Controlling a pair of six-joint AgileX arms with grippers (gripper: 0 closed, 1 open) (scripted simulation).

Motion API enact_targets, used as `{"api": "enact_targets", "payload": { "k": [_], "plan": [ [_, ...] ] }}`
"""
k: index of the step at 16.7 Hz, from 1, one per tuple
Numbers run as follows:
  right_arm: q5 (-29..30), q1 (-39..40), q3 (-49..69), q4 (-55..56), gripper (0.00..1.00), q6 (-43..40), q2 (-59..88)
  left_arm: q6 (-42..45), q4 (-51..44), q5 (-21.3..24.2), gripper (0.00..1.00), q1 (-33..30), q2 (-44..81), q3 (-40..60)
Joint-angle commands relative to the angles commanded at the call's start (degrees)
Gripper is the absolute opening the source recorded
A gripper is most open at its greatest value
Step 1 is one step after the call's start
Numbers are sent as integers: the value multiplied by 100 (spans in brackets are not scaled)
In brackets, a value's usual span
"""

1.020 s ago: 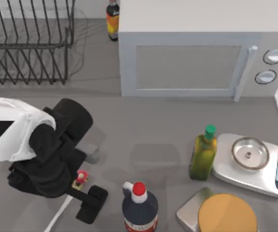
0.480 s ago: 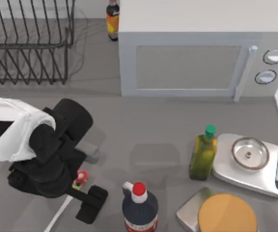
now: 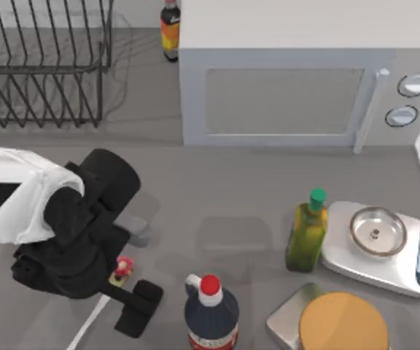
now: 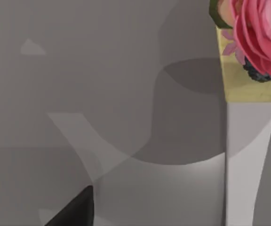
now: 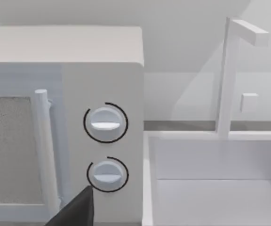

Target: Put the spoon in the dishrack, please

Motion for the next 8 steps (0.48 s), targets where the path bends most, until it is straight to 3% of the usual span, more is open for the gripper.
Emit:
{"api": "enact_targets", "payload": {
  "k": [6, 8],
  "plan": [
    [0, 0, 0, 0, 100, 0, 0, 0, 0, 0, 0, 0, 0, 0],
    [0, 0, 0, 0, 100, 0, 0, -16, -380, -19, 0, -6, -400, 182]
  ]
}}
